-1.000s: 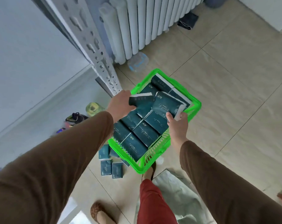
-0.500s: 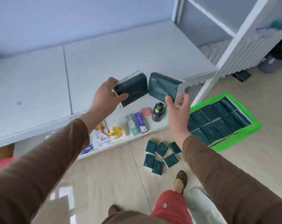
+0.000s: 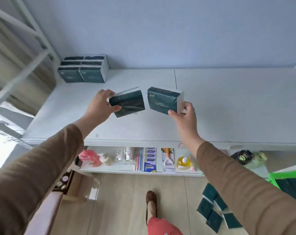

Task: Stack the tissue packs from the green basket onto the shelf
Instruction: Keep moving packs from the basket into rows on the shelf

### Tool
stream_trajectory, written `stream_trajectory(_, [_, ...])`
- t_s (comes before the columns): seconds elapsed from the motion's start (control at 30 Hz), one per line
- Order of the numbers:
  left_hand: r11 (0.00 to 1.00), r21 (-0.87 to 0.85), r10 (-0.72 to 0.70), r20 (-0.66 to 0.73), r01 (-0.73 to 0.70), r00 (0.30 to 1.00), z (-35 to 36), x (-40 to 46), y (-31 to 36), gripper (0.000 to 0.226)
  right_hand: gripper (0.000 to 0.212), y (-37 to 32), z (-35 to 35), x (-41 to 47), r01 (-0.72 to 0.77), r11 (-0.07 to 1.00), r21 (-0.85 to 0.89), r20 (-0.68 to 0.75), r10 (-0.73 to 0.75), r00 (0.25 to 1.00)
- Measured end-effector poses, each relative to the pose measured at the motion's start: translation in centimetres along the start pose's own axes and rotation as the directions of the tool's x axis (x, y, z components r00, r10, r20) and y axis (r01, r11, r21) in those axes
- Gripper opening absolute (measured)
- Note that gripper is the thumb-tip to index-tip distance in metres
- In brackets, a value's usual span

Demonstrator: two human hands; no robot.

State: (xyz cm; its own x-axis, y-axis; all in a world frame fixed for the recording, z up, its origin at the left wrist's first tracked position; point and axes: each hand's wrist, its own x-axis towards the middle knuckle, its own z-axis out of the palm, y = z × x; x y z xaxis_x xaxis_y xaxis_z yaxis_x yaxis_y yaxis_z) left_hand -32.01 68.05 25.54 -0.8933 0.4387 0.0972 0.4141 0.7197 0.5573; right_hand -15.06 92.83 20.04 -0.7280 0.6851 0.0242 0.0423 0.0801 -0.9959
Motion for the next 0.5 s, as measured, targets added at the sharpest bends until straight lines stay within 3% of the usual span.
stream_trajectory(0.23, [0.989, 0.103, -0.107, -0.039, 0.110, 0.994, -5.9, 8.4, -11.5, 0.046, 0.031, -0.1, 13.9, 8.0, -0.048, 0.998, -0.042, 0.171, 0.055, 0.984])
stream_trajectory(0.5, [0.966, 0.206, -0.151, -0.047, 0.157, 0.987, -11.7, 15.9, -24.7, 0.041, 0.032, 0.0, 28.5, 13.4, 0.046, 0.974, -0.222, 0.341, 0.033, 0.939])
